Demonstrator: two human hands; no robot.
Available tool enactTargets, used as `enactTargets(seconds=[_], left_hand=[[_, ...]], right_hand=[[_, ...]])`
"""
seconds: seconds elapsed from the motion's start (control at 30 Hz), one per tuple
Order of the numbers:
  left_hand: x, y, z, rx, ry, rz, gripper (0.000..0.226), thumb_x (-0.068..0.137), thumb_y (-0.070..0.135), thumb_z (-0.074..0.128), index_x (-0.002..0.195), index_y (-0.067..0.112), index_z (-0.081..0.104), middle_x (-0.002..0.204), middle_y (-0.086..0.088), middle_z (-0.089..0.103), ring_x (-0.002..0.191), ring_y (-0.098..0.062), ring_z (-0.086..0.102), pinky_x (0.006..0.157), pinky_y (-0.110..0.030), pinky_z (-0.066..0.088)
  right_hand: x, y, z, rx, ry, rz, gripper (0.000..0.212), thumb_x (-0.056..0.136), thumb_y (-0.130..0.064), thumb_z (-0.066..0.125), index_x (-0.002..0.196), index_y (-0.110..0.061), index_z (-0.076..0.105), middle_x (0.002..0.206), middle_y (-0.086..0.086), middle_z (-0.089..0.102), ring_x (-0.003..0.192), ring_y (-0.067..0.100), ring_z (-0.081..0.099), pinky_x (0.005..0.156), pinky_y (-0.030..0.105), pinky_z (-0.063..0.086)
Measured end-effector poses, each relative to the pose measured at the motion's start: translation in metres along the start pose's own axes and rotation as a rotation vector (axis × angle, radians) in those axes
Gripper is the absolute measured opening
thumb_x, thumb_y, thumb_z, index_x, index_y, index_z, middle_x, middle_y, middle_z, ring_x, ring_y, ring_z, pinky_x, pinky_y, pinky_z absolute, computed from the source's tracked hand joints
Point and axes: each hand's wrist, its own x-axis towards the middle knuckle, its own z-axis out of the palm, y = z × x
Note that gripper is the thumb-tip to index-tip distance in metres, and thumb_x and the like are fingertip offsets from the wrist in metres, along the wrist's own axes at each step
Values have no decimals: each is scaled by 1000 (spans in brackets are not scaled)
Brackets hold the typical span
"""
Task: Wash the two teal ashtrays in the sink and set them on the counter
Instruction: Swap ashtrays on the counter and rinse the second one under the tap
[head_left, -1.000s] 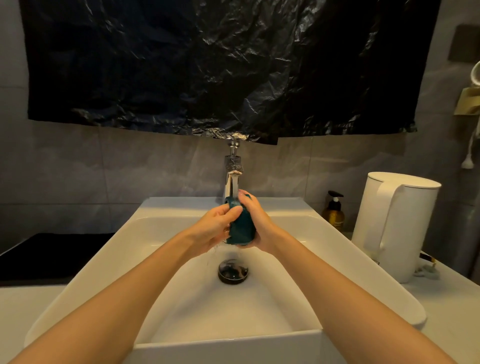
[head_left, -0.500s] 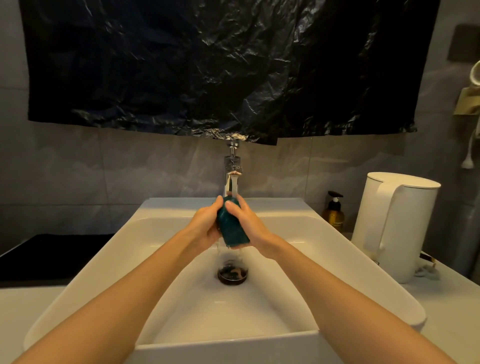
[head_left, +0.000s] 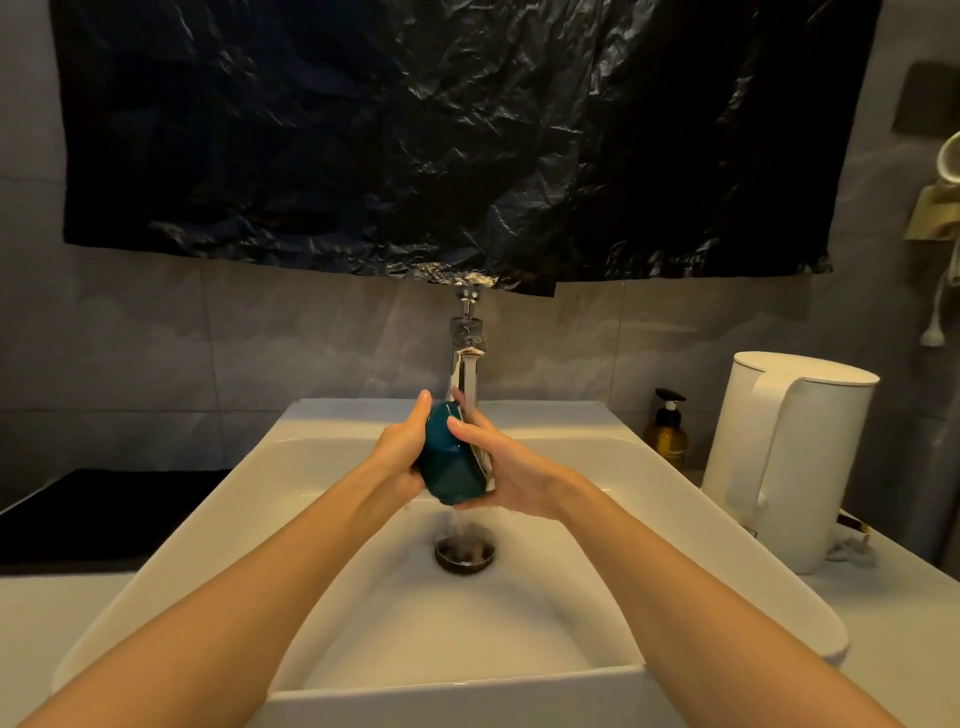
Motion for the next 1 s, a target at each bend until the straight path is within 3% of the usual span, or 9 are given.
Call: enactTargets(seconds=[0.1, 0.23, 0.37, 0.5, 0.7, 0.83, 0.93, 1.0], left_hand=[[1, 0, -2, -14, -23, -17, 40, 88, 52, 53, 96, 13, 57, 94, -12, 62, 83, -29, 59, 65, -41, 52], [0, -5, 8, 65, 6, 49, 35, 93, 48, 48, 84, 16, 55, 86, -8, 61, 77, -23, 58, 71, -37, 50], [1, -4, 10, 34, 10, 2, 32, 94, 46, 47, 83, 17, 54, 86, -8, 59, 76, -24, 57, 75, -40, 49], [6, -1, 0, 13, -3, -70, 33, 93, 48, 47, 90, 16, 55, 89, -11, 58, 78, -29, 56, 76, -45, 49], [12, -4, -2, 1, -31, -95, 37, 92, 48, 50, 99, 13, 59, 94, -12, 61, 84, -29, 58, 79, -45, 50], [13, -6, 3, -16, -45, -102, 36, 91, 49, 51, 91, 14, 59, 92, -12, 62, 81, -29, 58, 74, -43, 51], [14, -8, 8, -19, -61, -109, 37, 91, 49, 50, 92, 13, 60, 92, -12, 62, 81, -29, 59, 69, -43, 51], [16, -8, 11, -48, -68, -137, 40, 90, 50, 52, 97, 12, 61, 96, -14, 62, 86, -31, 59, 75, -46, 51]], right_hand=[[4, 2, 6, -10, 75, -21, 50, 91, -55, 51, 136, -59, 29, 130, -9, 44, 118, 26, 53, 89, 45, 54], [21, 5, 16, 27, 314, 25, 42, 83, -73, 43, 122, -58, 41, 129, 0, 52, 110, 27, 58, 84, 49, 56], [9, 2, -1, -3, 119, 31, 49, 88, -62, 49, 133, -57, 30, 138, -3, 44, 118, 27, 53, 86, 46, 55], [3, 0, -15, -6, -72, 58, 78, 76, -45, 68, 139, -60, 23, 146, 1, 33, 128, 32, 44, 97, 50, 49], [5, 1, -10, -3, 17, 121, 60, 82, -46, 68, 128, -58, 32, 143, 6, 38, 122, 36, 49, 90, 53, 52], [-1, 4, -14, 60, 6, 79, 53, 83, -43, 69, 121, -61, 35, 141, 5, 39, 119, 37, 52, 88, 55, 52], [-4, 7, -20, 40, -35, 39, 70, 82, -40, 70, 134, -60, 28, 138, 0, 41, 119, 32, 54, 93, 53, 51], [-5, 8, -24, 31, -76, 36, 79, 79, -41, 72, 138, -60, 24, 139, -1, 42, 119, 31, 55, 95, 53, 49]])
